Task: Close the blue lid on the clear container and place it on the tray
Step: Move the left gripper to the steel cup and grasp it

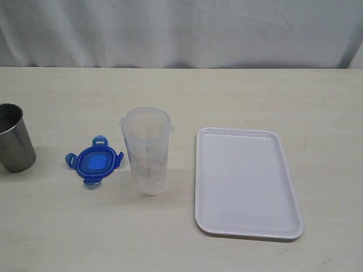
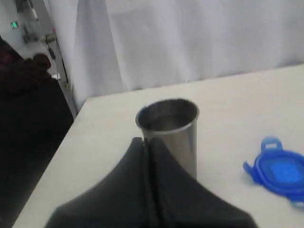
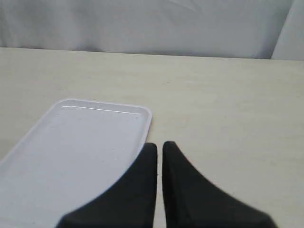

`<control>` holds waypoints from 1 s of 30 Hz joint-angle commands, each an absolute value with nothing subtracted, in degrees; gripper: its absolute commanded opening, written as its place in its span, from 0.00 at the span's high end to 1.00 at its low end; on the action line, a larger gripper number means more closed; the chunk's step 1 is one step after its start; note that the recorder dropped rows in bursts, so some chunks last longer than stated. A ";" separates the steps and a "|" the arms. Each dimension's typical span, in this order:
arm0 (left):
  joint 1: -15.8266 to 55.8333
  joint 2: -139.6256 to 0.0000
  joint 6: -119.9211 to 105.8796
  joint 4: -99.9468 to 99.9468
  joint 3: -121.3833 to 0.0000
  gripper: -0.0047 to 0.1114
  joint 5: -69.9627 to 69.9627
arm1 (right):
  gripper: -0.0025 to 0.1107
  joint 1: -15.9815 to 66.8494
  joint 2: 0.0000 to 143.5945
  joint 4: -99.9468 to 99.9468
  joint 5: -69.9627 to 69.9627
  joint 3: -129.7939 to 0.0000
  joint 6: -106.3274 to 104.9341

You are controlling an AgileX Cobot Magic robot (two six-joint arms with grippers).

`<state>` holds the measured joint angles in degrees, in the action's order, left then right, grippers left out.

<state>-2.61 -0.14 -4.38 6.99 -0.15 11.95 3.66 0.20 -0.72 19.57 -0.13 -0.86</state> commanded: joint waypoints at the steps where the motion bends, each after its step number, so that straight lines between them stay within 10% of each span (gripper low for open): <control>1: -2.92 0.00 -4.59 -1.89 0.00 0.96 1.78 | 0.94 3.48 0.00 -0.65 19.59 0.00 -0.76; 16: -2.92 0.00 13.72 -2.09 0.00 0.93 -20.07 | 0.94 3.48 0.00 -0.65 19.59 0.00 -0.76; 24: -2.92 0.00 13.72 4.37 0.00 0.29 -28.27 | 0.94 3.48 0.00 -0.65 19.59 0.00 -0.76; 30: -2.92 -4.03 13.59 5.44 0.00 0.18 -34.26 | 0.94 3.48 0.00 -0.65 19.59 0.00 -0.76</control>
<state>-2.61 -1.05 13.40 4.70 -0.15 -31.18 3.66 0.20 -0.72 19.57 -0.13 -0.86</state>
